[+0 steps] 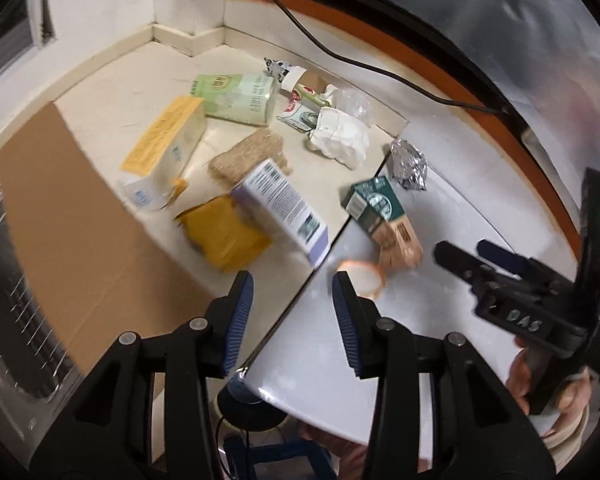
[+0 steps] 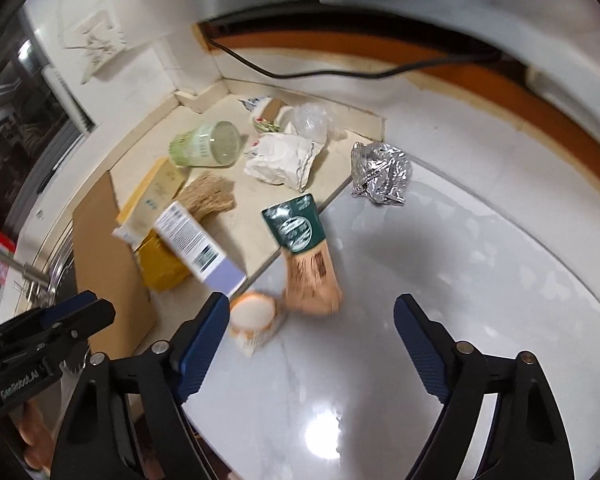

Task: Collect trash
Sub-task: 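Grasp the blue-white carton with the left tool while the right tool grasps the green milk carton, then lift both cartons and carry them down toward the trash bin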

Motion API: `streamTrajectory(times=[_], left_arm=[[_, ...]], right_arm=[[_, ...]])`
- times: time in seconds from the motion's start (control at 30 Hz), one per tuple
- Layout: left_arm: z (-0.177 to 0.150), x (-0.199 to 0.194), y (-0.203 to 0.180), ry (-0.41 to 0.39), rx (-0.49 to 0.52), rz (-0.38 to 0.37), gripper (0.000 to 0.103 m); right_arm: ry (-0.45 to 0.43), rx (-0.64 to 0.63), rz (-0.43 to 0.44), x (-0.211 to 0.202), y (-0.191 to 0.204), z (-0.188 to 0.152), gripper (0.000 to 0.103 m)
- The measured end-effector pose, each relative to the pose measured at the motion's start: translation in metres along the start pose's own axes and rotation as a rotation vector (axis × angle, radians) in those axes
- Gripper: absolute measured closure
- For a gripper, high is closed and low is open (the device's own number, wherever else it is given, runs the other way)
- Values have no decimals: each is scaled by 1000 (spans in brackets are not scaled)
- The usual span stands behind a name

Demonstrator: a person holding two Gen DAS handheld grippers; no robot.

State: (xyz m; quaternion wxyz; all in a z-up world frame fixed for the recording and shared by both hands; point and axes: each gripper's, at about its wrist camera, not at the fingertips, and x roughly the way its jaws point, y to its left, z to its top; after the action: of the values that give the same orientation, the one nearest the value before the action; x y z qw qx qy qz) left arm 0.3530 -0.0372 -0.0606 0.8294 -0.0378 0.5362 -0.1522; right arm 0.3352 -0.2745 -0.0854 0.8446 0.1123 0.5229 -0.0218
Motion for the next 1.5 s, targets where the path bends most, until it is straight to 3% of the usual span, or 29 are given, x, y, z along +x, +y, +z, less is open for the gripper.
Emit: streamTrajectory(times=[0.17,0.33,0.6,0.73,0.83,1.0,1.13,1.33,1.5], left_arm=[[18,37,-9,24,16,-17,65],[29,59,-17,8,3,5,65],[40,85,-19,21,-36,119,65],[43,93,-19,27,-48,158,64],[45,99,-23,23,-25,213,55],[46,108,-28,15,-18,276,53],[41,105,-23,25,-33,223,53],[35,111,-14,41,-43,255,52],[39,115,-14,21,-62,224,51]], right_arm=[[52,36,31,47,-5,15,22],[72,-4,5,79,2,20,27],[135,-18,30,117,7,12,59],[114,-17,49,121,8,10,60],[111,-22,63,120,7,9,61],[109,-38,77,117,9,3,61],[116,-41,94,114,7,1,61],[116,-45,112,108,1,-2,61],[116,-31,119,107,-3,-2,61]])
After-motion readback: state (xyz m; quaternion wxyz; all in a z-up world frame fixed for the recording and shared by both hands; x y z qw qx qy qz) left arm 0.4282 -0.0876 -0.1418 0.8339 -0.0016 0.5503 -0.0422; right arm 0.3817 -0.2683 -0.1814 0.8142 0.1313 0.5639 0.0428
